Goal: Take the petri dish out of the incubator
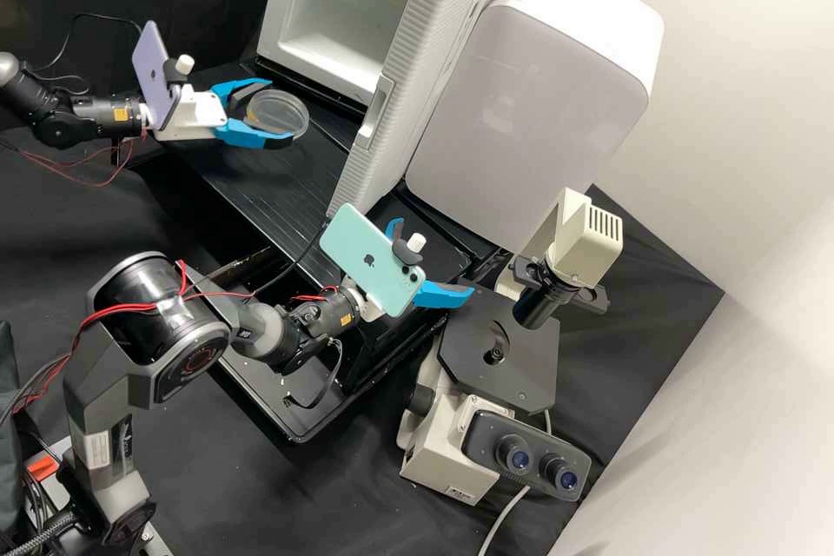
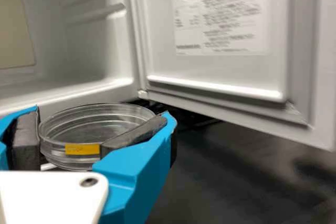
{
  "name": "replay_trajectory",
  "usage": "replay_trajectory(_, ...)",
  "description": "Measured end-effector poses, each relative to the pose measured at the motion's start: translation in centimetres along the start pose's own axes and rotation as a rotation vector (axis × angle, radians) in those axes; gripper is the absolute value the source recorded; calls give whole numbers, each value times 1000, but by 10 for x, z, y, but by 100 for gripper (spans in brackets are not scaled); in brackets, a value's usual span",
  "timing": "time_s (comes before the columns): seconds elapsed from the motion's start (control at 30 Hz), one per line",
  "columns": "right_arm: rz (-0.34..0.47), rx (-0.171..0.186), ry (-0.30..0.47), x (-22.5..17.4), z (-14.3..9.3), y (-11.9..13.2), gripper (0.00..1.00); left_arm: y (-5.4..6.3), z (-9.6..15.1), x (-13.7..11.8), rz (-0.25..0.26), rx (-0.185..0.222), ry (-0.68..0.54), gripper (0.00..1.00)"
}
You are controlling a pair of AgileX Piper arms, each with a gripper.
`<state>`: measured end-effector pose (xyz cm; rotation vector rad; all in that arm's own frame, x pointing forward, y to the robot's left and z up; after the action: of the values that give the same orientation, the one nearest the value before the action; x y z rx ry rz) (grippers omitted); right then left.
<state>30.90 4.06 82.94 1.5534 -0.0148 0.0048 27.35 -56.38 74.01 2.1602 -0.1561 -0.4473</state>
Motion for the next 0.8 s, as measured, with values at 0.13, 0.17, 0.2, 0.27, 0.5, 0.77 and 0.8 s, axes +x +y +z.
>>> replay_trajectory(0.13,0,0,0,0,0,0,100,-7,4,-12,-26,-6,-28,0)
replay_trajectory(0.17,0,0,0,0,0,0,100,-9,4,-15,-33,-17,-30,0)
replay_trajectory(0.2,0,0,0,0,0,0,100,-10,4,-16,-36,-15,-31,0)
replay_trajectory(0.27,0,0,0,0,0,0,100,-12,4,-19,-43,-22,-32,0)
replay_trajectory(0.5,0,0,0,0,0,0,100,-20,4,-25,-67,-52,-36,0)
replay_trajectory(0.77,0,0,0,0,0,0,100,-28,5,-28,-90,-59,-38,0)
replay_trajectory(0.8,0,0,0,0,0,0,100,-30,5,-27,-93,-58,-37,0)
